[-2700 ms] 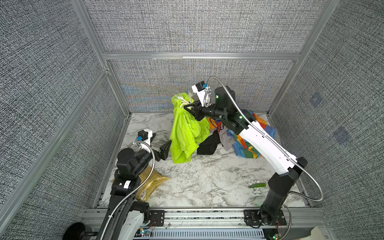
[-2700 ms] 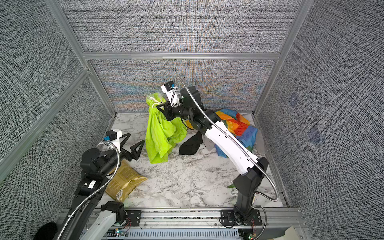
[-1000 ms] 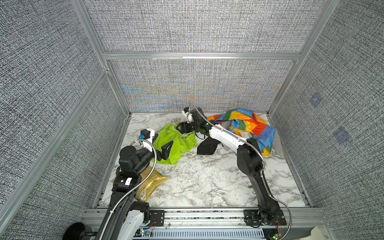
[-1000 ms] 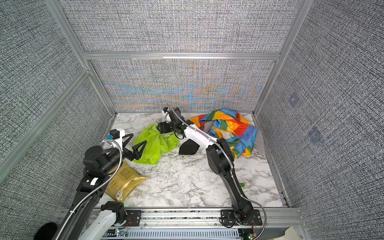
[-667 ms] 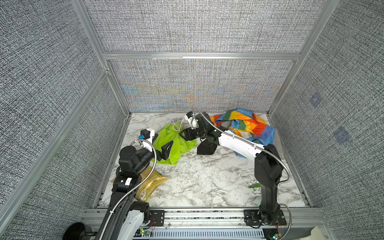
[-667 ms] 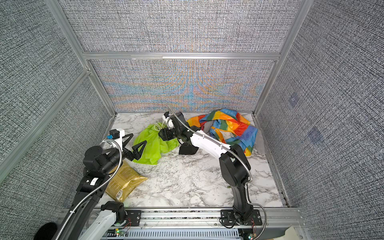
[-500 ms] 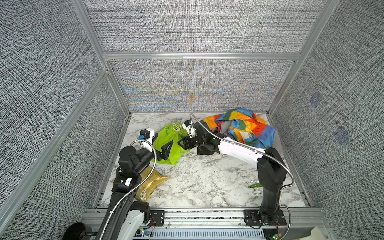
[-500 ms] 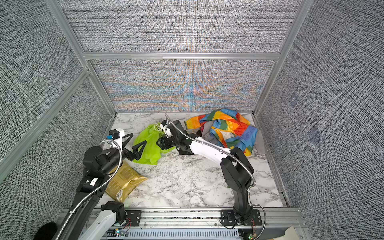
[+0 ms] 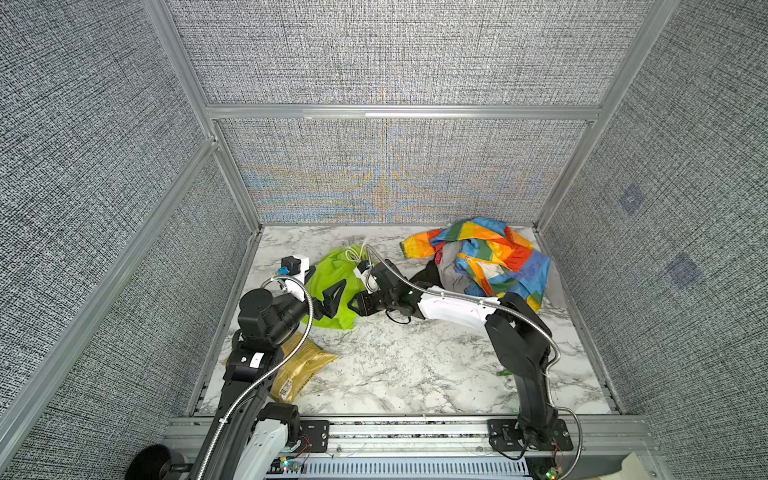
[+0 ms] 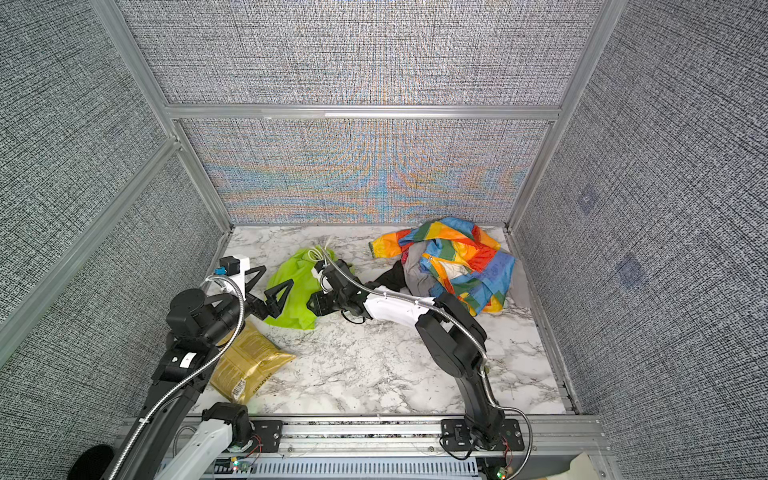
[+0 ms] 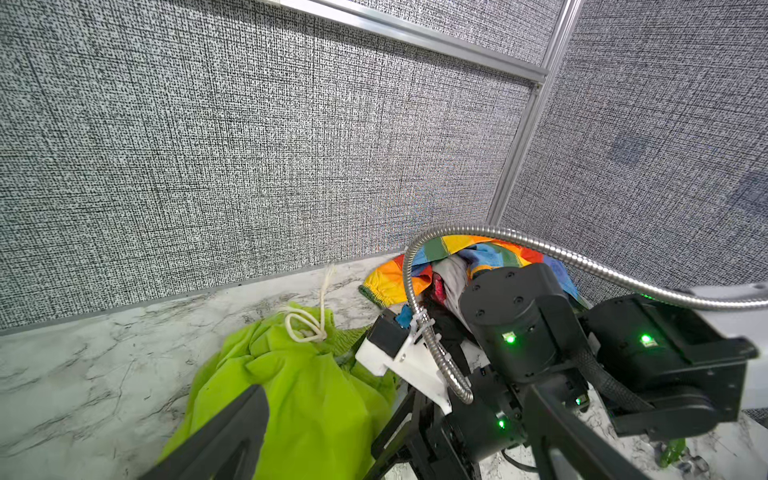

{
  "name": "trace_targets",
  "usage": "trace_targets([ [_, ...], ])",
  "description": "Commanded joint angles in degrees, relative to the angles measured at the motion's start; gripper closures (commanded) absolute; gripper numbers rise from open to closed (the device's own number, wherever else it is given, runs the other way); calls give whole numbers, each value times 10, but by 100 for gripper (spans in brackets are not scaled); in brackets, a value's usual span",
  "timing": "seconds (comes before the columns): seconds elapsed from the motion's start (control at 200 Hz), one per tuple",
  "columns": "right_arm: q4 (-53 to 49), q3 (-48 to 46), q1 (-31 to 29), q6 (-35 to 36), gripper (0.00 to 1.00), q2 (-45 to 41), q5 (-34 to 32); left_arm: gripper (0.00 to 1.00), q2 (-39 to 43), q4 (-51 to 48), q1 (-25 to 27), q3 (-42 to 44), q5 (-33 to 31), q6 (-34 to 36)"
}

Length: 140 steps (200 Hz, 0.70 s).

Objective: Pick out a specific cloth from the pile
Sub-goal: 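Lower the lime-green garment onto the table beside the left gripper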

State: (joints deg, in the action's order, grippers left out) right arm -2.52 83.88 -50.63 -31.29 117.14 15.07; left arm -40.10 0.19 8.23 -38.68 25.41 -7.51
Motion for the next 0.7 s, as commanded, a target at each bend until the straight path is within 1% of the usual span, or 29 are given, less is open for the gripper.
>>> trace_targets([
  [0.0,13,7,-4,-6,72,-1,-18,1,-2,0,-1,-6,-2,3],
  [0.1,-9,13,-4,10,92,-16,-46,1,1,3,-1,-4,-1,2],
  [0.135,-20,19,-4,19,97,-23,-58,1,2,4,0,-4,-1,2],
  [0.175,-36,29,-4,31,100,-31,-73,1,3,5,0,-3,-1,2],
  [0.265,-80,64,-4,64,100,-39,-105,1,4,5,0,-3,-1,3],
  [0.37,-133,119,-2,103,100,-34,-158,1,4,6,0,-3,0,2],
  [0.51,-165,194,12,143,100,-7,-207,1,4,8,0,-3,2,1],
  [0.625,-189,259,37,156,100,36,-219,1,2,9,0,-2,4,0],
  [0.695,-195,292,54,156,100,68,-210,1,1,10,0,-2,6,0],
])
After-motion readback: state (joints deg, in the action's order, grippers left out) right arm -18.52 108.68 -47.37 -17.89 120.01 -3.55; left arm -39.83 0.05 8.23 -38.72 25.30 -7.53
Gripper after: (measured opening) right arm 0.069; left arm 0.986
